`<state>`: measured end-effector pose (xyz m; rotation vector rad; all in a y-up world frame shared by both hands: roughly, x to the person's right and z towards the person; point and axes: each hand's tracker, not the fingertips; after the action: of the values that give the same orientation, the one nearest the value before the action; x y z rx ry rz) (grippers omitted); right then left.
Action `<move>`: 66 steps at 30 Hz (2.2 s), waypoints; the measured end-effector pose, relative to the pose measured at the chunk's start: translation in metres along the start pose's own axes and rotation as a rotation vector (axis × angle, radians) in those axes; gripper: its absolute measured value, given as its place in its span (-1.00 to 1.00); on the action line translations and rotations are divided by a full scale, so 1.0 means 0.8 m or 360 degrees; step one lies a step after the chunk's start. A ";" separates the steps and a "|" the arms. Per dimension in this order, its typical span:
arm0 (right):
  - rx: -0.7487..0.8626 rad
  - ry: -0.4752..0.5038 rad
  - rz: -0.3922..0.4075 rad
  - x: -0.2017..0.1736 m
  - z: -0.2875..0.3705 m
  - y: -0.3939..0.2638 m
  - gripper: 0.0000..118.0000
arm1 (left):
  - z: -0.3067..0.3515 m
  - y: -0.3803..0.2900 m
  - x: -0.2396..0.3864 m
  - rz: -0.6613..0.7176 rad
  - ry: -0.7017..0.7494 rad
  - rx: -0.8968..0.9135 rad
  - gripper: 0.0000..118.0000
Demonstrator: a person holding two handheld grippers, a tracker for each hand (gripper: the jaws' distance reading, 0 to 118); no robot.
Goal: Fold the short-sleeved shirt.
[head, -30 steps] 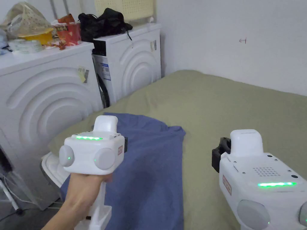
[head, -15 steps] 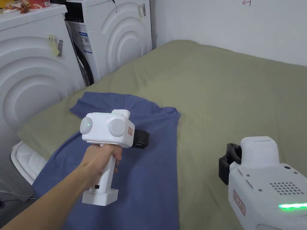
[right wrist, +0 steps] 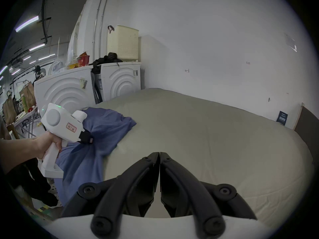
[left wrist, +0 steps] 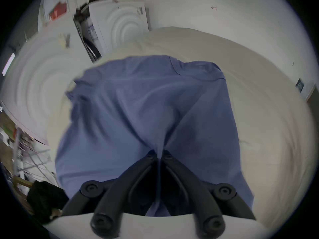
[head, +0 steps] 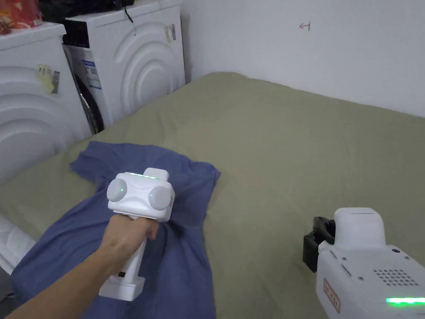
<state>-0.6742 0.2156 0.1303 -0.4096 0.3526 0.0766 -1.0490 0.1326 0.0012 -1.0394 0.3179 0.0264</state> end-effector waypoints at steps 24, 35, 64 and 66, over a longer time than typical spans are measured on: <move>0.0116 -0.0927 -0.0198 0.320 0.329 -0.051 -0.89 | 0.410 -0.059 0.517 -0.0729 -0.1078 0.0624 -0.95; 0.0013 -0.1067 -0.0316 0.381 0.330 -0.098 -0.89 | 0.290 -0.141 0.696 -0.0931 -0.1192 0.0198 -0.95; 0.0135 -0.0821 -0.0275 0.258 0.314 -0.107 -0.89 | 0.369 -0.260 0.240 -0.0211 -0.0543 0.0892 -1.00; 0.0120 -0.0802 -0.0272 0.255 0.309 -0.105 -0.89 | 0.367 -0.262 0.223 -0.0178 -0.0529 0.0885 -1.00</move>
<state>-0.3921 0.2389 0.3023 -0.3306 -0.1759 -0.0023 -0.7709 0.2527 0.2658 -0.4857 -0.0411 0.0088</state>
